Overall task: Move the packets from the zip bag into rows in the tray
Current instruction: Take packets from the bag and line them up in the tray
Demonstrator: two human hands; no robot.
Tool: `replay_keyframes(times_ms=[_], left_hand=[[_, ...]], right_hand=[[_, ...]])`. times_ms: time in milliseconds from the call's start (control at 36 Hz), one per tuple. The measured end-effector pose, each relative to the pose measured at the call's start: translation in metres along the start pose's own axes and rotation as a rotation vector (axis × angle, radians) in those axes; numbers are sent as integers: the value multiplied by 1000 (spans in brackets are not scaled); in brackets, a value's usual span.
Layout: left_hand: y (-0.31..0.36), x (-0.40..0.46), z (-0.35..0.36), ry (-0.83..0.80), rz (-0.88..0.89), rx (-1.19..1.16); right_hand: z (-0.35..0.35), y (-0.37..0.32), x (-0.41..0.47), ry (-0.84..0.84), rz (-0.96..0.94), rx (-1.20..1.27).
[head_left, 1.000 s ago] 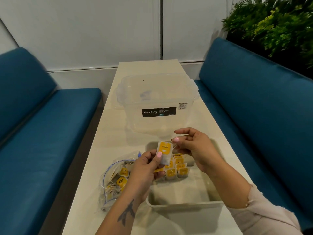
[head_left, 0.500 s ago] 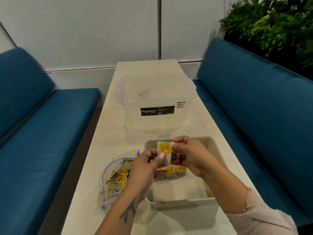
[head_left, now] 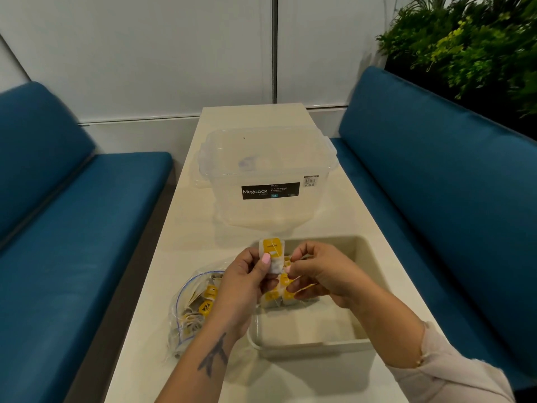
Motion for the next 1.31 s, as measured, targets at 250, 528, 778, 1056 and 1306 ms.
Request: replay_keyframes(times_ms=[250, 528, 778, 1056, 1306], left_hand=[[-5, -2, 5, 54, 42, 54], [-11, -4, 9, 31, -227, -303], [-13, -3, 8, 29, -199, -287], [-12, 0, 5, 149, 58, -44], [-10, -2, 11, 51, -30, -49]], right_hand=[[9, 3, -2, -131, 90, 89], [7, 1, -2, -95, 73, 86], [11, 0, -6, -134, 83, 95], [9, 1, -5, -91, 93, 165], [7, 6, -2, -109, 87, 112]])
Point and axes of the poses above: each hand's wrist, its own x-axis towards the middle knuckle, its own z-axis out of the palm, y = z × x, the point moved 3 cm from there along x, towards the middle knuckle, and after that the axes turned 12 degrees about -x, right-handed, at the moved point
